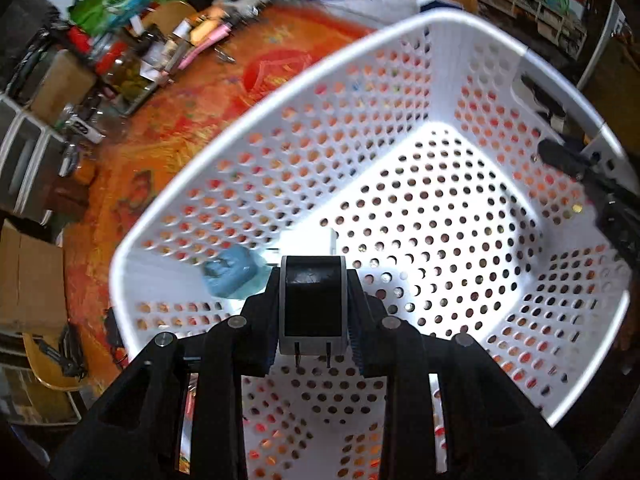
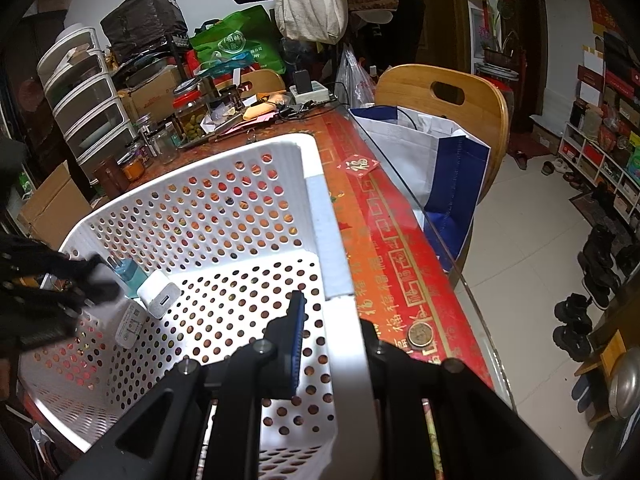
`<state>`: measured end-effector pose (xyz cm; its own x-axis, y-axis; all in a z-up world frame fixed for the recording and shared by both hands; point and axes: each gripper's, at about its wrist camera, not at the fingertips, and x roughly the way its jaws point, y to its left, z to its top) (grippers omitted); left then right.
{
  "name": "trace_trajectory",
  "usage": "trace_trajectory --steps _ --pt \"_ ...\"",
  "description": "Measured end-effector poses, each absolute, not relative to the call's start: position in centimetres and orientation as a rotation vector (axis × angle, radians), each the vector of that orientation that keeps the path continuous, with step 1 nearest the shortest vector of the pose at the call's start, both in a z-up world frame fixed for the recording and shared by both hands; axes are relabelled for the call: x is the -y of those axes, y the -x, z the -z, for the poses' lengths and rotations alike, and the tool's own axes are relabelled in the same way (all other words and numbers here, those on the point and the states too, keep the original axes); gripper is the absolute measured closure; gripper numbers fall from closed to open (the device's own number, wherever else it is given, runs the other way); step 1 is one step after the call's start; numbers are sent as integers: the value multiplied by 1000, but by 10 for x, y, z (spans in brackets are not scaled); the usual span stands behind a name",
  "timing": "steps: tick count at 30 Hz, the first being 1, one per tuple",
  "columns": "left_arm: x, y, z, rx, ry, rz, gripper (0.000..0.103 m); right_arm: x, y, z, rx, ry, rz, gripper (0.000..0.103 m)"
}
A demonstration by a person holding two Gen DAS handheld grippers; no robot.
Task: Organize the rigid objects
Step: 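Carry the white-and-black charger into the basket and open the left tool, then move the left tool to the black charger with cable and close on it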
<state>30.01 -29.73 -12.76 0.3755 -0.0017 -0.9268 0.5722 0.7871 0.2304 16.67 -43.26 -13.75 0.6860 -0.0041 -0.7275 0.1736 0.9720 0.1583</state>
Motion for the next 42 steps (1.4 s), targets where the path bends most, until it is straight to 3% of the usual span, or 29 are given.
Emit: trace_trajectory --steps 19,20,22,23,24,30,33,36,42 --pt "326 -295 181 -1302 -756 490 75 434 -166 137 -808 -227 92 87" --pt "325 -294 180 -1297 -750 499 71 435 -165 137 -808 -227 93 87" --pt "323 -292 174 -1268 -735 514 44 435 -165 137 -809 -227 94 87" --pt "321 -291 166 -1228 -717 524 37 435 -165 137 -810 -227 95 87" --pt "317 -289 156 -1183 -695 545 32 436 -165 137 -812 -227 96 87" --pt "219 -272 63 -959 -393 600 29 435 -168 136 -823 -219 99 87" --pt "135 -262 17 -791 -269 464 1 435 -169 136 -826 -216 99 87" --pt "52 -263 5 -659 -154 312 0 434 -170 135 -825 -211 99 87" --pt "-40 -352 98 -904 -108 50 0 433 -174 136 -828 -214 101 87"
